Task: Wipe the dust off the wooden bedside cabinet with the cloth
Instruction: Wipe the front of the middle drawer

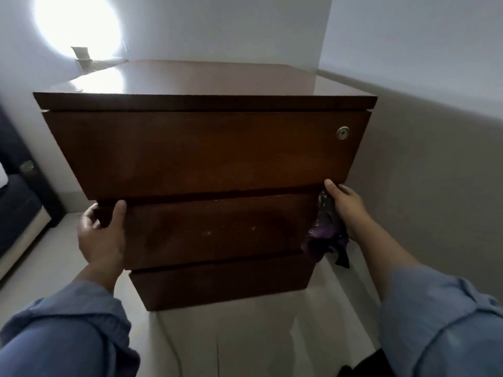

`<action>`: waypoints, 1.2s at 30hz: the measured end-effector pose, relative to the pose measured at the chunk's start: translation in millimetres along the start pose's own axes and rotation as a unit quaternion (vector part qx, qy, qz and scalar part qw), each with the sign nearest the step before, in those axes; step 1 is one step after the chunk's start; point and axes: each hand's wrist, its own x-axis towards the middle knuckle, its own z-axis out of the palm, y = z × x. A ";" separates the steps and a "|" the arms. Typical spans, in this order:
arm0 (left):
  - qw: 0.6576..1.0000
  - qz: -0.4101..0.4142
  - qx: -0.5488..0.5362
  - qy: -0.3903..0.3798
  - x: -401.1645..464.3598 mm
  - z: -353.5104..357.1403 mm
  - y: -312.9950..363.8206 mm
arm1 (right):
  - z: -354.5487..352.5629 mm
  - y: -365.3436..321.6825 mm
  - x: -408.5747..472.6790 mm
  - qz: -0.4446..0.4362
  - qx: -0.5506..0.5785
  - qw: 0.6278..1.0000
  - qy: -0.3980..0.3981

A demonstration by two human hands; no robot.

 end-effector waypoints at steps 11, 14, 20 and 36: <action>0.998 -0.042 -0.004 0.041 17.4 0.3 2.2 | 7.3 8.9 1.0 0.000 0.053 0.996 0.075; 0.998 -0.044 0.013 0.038 16.4 -1.8 5.7 | 7.8 6.1 -4.3 0.003 0.046 0.995 0.089; 0.992 -0.039 0.091 0.075 5.8 -1.7 13.6 | 3.7 0.5 -15.3 -0.005 0.007 0.993 0.121; 0.997 -0.049 0.006 -0.055 -18.9 -38.1 20.2 | -21.7 -28.6 -65.0 -0.046 0.062 0.997 0.024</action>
